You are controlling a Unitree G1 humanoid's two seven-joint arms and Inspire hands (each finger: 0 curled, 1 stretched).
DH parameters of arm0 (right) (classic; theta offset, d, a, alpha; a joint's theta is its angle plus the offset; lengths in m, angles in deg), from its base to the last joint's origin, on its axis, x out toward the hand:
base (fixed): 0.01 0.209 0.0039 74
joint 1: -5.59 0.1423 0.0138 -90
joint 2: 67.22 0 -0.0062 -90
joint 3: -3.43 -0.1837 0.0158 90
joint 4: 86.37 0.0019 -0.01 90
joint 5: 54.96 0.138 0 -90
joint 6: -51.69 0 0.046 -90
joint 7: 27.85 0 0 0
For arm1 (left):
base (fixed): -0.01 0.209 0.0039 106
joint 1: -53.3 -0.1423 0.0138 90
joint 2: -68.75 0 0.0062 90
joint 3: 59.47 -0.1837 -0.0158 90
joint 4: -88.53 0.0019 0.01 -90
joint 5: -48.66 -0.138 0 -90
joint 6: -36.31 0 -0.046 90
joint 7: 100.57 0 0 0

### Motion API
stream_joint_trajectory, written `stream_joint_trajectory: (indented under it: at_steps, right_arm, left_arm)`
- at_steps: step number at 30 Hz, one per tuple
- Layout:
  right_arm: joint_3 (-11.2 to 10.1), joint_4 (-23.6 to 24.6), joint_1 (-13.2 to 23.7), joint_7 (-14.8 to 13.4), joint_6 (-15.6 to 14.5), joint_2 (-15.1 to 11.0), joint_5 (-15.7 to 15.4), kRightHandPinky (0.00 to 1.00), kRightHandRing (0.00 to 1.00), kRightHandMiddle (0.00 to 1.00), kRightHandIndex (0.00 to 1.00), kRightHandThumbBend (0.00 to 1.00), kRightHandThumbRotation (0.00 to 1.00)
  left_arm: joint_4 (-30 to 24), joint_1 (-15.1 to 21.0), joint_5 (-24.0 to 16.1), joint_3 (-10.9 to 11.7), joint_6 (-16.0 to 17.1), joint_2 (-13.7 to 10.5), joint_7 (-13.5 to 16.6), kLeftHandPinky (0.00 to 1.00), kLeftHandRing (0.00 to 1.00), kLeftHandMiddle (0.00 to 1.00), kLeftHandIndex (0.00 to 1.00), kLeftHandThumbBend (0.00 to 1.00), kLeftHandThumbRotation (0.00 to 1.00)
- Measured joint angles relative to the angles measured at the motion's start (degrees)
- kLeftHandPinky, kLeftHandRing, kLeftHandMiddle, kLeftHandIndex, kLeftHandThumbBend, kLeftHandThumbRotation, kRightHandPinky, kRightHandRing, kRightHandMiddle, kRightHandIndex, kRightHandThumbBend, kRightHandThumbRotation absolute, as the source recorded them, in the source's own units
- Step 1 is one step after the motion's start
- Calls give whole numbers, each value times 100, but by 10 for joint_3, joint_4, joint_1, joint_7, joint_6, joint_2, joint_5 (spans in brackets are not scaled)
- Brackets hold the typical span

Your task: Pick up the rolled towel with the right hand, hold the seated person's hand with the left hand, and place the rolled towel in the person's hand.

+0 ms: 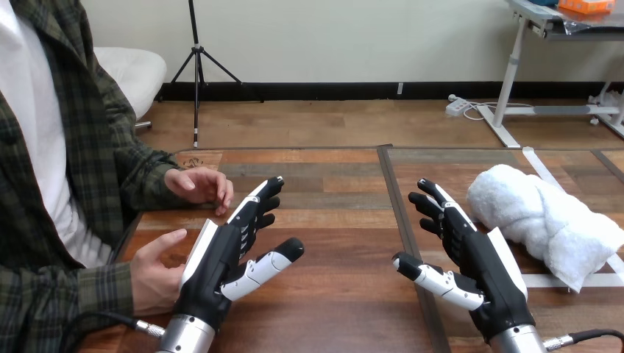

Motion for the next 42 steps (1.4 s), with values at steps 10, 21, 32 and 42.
stream_joint_trajectory:
  at_steps: [10, 21, 32, 42]
  right_arm:
    - [-1, 1, 0, -9, 3, -5, -12, 89, 91, 90, 93, 100, 55]
    - [-2, 22, 0, -10, 3, -23, -16, 84, 90, 90, 93, 100, 50]
    - [-14, 103, -4, -16, -37, -51, -16, 81, 88, 89, 92, 100, 47]
    - [-31, 196, -17, -27, -105, -66, -17, 84, 89, 89, 93, 96, 38]
  left_arm:
    - [0, 0, 0, -5, 0, 3, 2, 89, 93, 94, 91, 100, 72]
    - [0, 0, 0, -15, 0, 9, 2, 90, 93, 94, 92, 100, 73]
    - [0, 0, -1, -16, 0, 11, 4, 91, 93, 94, 92, 100, 73]
    - [2, 0, -1, -16, 0, 12, 5, 91, 92, 93, 91, 100, 73]
